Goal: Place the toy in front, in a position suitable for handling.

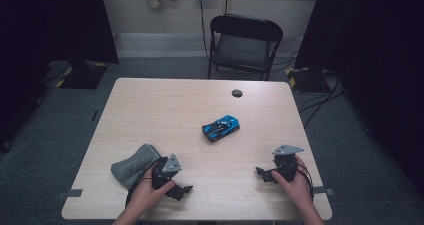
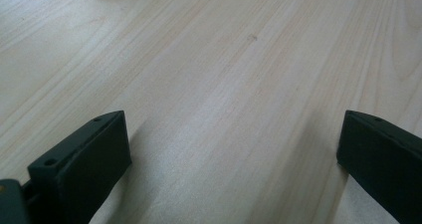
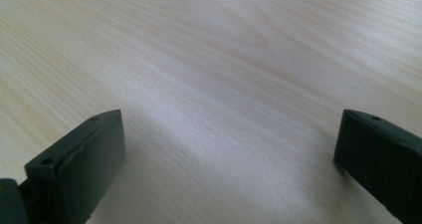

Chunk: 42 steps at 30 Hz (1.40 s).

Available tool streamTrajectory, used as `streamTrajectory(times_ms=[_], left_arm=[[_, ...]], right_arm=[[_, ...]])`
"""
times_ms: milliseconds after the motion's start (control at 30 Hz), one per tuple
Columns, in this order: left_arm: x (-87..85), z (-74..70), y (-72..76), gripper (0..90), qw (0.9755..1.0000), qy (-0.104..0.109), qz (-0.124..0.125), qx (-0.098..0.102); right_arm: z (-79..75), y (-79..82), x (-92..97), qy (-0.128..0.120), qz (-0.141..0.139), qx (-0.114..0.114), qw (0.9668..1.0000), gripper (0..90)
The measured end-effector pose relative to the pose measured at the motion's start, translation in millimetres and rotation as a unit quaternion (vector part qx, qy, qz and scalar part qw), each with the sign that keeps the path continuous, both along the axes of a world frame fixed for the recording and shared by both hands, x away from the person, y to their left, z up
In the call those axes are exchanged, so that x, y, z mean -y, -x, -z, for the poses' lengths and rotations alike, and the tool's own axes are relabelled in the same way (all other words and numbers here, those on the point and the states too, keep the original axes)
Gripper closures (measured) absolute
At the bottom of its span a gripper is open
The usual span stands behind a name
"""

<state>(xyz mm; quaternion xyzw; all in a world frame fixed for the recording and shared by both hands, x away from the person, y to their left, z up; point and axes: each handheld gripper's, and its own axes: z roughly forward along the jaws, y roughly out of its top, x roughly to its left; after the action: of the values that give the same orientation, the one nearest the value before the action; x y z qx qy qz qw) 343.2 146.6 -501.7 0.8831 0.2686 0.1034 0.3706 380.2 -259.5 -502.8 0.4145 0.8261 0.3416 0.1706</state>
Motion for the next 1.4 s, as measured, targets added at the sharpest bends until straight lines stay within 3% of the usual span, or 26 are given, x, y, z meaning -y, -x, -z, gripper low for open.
streamTrajectory(times_ms=[267, 367, 400, 467, 533, 633, 767, 967, 1133, 1400], left_arm=[[-0.3, -2.5, 4.3, 1.0, 1.0, -0.007, -0.003, -0.006], [0.1, -5.7, 4.9, 15.1, 0.9999, -0.01, -0.003, -0.007], [-0.6, -8.2, 4.5, 20.2, 0.9999, -0.002, -0.007, -0.013], [-1.2, -9.5, 3.7, 14.6, 0.9996, 0.003, -0.016, -0.025], [-2.5, -11.4, 3.0, 17.5, 0.9992, 0.007, -0.018, -0.034], [-4.8, -15.4, 2.2, 16.1, 0.9993, 0.013, -0.016, -0.03], [-15.5, -28.7, 0.0, 16.6, 0.9991, 0.022, -0.031, -0.021], [-50.0, -45.8, 2.4, 17.0, 0.9972, 0.03, -0.068, -0.004], [-69.3, -51.4, 2.1, 19.1, 0.9971, 0.01, -0.075, -0.006], [-95.2, -53.7, -0.2, 19.5, 0.9954, 0.0, -0.096, -0.006]], right_arm=[[-0.1, -1.6, 0.3, 0.0, -0.006, 0.0, 1.0, 0.0], [-0.3, -0.6, 0.6, -0.003, -0.005, -0.002, 1.0, 0.0], [-0.7, -0.3, 0.6, -0.002, -0.006, -0.003, 1.0, 0.2], [-2.4, -0.5, 1.5, 0.001, -0.017, -0.006, 0.9998, 4.0], [-5.6, -0.1, 4.6, -0.006, -0.022, -0.008, 0.9997, 14.2], [-8.4, -0.2, 7.9, -0.019, -0.024, -0.015, 0.9994, 13.6], [-14.0, 0.5, 11.6, -0.027, -0.024, -0.012, 0.9993, 13.8], [-16.8, 1.1, 8.2, -0.027, -0.034, -0.006, 0.999, 13.7], [-18.0, 0.7, 0.6, -0.017, -0.048, -0.005, 0.9987, 13.7], [-18.3, 0.3, -6.4, -0.015, -0.062, -0.005, 0.998, 13.7]])
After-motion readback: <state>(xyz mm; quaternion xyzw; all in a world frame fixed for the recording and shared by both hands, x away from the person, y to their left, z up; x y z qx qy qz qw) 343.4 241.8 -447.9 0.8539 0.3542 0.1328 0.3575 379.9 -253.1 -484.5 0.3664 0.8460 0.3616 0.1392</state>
